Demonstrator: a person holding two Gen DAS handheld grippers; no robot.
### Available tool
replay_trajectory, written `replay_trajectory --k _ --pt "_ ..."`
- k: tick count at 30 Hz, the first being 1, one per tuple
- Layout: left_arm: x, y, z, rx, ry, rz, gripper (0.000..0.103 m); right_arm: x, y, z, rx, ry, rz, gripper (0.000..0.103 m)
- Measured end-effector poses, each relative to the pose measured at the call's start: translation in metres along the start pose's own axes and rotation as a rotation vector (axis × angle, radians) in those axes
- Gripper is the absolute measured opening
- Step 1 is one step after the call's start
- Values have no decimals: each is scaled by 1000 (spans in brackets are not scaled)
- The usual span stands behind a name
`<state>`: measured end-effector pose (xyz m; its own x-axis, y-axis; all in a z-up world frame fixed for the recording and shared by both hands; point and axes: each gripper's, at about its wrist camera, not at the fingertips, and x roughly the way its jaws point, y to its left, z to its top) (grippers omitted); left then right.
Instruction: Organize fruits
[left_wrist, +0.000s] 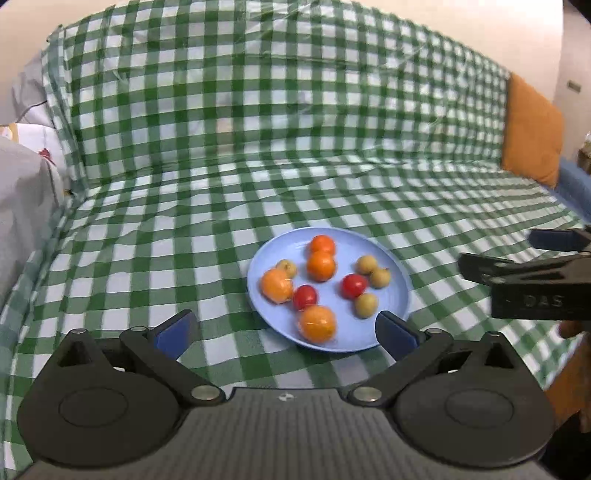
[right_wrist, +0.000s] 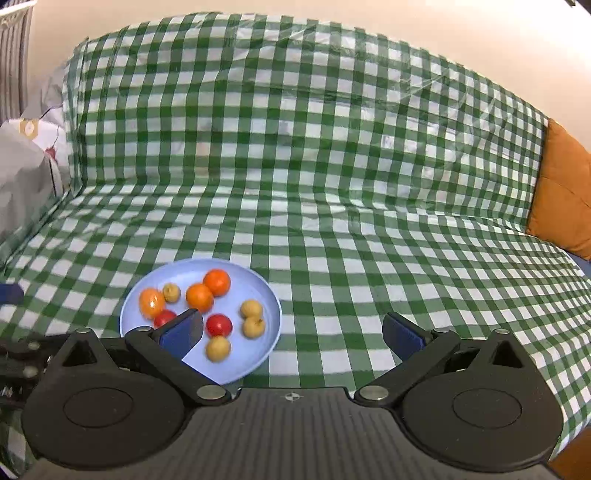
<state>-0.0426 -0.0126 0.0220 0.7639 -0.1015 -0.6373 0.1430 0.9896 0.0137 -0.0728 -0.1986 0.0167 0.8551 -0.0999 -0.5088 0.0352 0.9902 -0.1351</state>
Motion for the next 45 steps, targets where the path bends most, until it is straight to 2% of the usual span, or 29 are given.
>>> replay_trajectory --k 2,8,17,45 --pt "7 1 1 -16 25 22 103 9 -4 -1 25 44 -5 102" --pt "24 8 2 -84 91 9 103 32 -11 -1 104 136 13 102" --pt "31 6 1 -58 107 29 103 47 0 -2 111 204 85 102" --pt "32 1 3 -51 107 22 103 50 11 -2 72 222 108 102"
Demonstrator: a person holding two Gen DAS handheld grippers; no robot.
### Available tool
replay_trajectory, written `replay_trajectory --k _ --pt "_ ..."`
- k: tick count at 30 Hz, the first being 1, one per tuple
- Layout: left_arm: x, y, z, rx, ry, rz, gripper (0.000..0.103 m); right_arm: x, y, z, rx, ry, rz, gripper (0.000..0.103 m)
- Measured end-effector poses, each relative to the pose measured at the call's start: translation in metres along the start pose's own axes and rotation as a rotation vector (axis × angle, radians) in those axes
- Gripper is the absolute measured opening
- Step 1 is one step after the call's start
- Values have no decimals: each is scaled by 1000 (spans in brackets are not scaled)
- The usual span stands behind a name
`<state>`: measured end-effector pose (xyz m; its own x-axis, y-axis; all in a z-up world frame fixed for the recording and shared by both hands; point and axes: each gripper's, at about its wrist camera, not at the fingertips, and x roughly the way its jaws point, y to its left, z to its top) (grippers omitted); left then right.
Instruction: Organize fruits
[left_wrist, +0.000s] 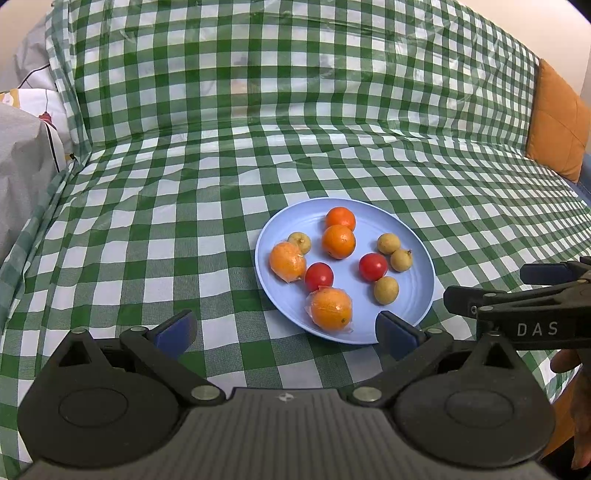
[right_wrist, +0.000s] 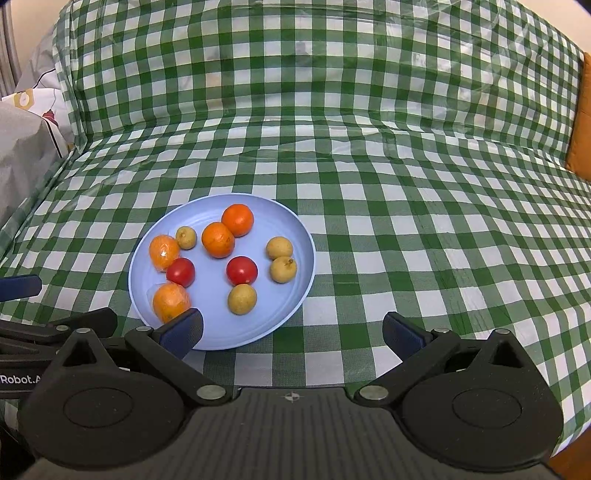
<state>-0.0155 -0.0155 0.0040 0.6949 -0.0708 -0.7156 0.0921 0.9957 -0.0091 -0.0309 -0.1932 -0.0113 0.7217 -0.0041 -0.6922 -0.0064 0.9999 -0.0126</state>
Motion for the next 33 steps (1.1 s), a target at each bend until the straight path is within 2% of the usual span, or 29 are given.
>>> replay_trajectory --k 26,33 --pt "0 -4 2 -22 12 -22 103 5 3 3 2 8 -3 102" --pt "7 -4 5 -35 33 -28 103 13 -1 6 12 36 2 102"
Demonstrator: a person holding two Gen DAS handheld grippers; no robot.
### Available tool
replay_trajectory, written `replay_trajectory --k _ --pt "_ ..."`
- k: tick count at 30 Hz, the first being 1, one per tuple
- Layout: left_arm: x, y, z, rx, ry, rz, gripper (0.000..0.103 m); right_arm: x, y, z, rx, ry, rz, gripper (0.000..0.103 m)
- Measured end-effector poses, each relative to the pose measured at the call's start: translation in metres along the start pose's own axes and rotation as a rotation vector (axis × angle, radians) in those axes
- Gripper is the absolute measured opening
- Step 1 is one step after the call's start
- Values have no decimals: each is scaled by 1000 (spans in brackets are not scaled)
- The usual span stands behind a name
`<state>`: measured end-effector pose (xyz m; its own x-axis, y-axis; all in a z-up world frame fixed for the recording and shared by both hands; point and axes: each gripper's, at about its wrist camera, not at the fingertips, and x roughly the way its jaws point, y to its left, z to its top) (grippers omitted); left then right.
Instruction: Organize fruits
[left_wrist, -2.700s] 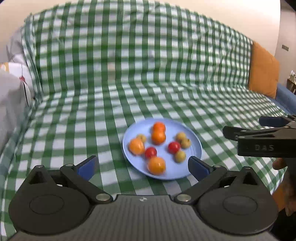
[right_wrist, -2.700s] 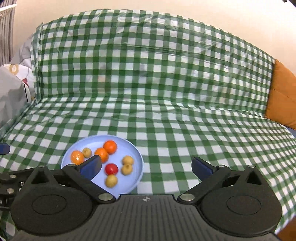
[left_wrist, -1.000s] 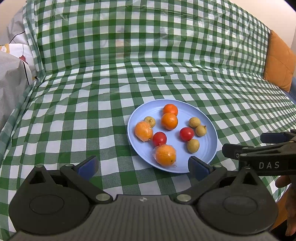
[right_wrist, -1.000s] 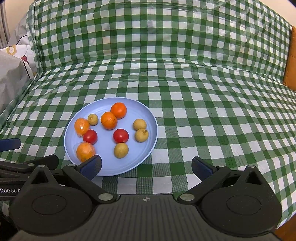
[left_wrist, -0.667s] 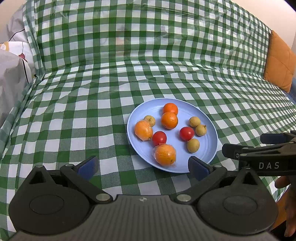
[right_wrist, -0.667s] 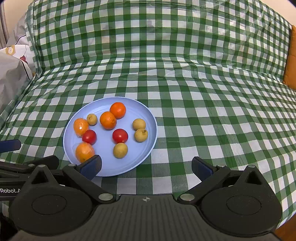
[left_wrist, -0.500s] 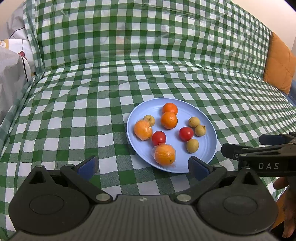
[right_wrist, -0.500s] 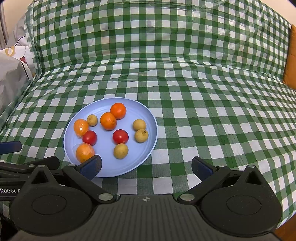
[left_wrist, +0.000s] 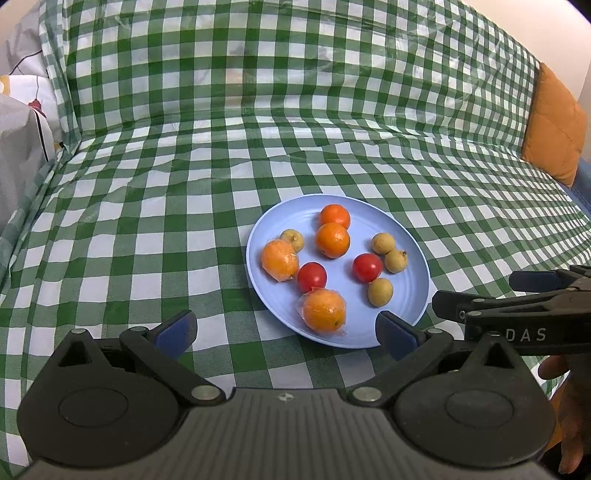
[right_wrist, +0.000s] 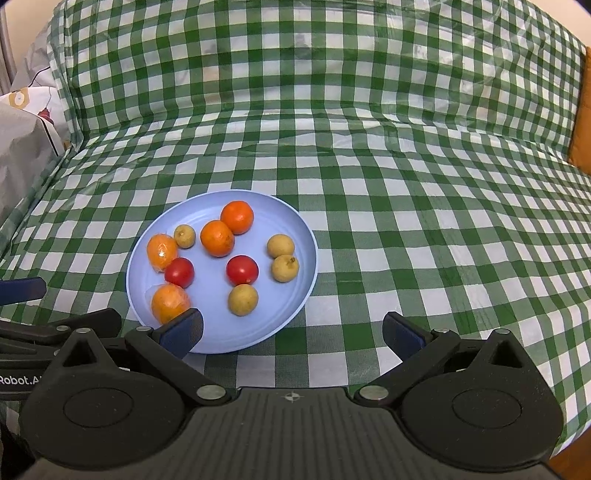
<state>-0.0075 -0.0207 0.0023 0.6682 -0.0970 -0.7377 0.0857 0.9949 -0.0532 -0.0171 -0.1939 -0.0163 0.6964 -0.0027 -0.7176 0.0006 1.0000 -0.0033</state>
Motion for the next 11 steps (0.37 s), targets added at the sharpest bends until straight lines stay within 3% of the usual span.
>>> replay_trajectory --k 7,11 --pt "6 -4 4 15 7 -4 103 9 -4 3 11 29 15 102" --pt "4 -8 4 54 -16 -1 103 6 -9 8 18 -11 33 102"
